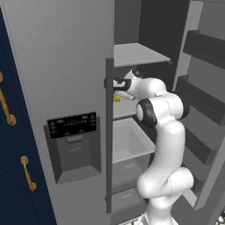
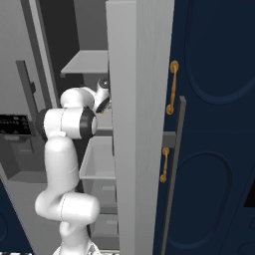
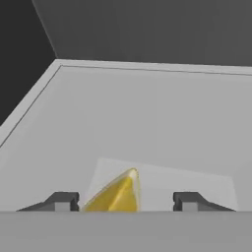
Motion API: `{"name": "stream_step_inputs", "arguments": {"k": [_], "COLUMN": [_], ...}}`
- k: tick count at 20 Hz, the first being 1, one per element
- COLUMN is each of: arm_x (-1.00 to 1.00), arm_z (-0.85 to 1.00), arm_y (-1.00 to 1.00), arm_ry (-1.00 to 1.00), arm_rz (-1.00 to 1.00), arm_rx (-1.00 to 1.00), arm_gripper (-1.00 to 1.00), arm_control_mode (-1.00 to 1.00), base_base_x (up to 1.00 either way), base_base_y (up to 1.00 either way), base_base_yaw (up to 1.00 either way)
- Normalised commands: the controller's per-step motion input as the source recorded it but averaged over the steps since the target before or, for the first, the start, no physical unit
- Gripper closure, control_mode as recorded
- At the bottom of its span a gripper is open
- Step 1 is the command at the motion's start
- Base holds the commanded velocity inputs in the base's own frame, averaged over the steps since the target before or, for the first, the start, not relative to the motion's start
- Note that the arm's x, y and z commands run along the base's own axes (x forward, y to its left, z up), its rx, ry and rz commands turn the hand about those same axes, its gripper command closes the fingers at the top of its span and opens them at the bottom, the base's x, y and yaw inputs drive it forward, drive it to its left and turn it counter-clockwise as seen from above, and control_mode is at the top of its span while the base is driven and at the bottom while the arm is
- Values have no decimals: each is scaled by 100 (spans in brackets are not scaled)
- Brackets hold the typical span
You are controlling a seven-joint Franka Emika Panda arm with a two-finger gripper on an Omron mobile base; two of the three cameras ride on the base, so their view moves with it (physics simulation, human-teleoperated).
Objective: Grab a lemon wedge from the fridge and one ice cube from the ice bowl, and put them in the glass of lemonade.
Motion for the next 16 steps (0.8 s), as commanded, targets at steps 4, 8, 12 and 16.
{"name": "stream_step_inputs", "arguments": {"k": [4, 8, 12, 16], "arm_x": [-53, -84, -83, -100], "arm_z": [-91, -90, -67, -95], "arm_y": [-3, -33, -53, -85], "arm_ry": [21, 15, 1, -12], "arm_rz": [-4, -9, -9, -10], "arm_rx": [0, 0, 0, -2], "arm_gripper": [100, 100, 100, 100], "arm_control_mode": [-100, -100, -100, -100], "base_base_x": [0, 0, 0, 0], "base_base_y": [0, 0, 0, 0], "base_base_yaw": [0, 0, 0, 0]}}
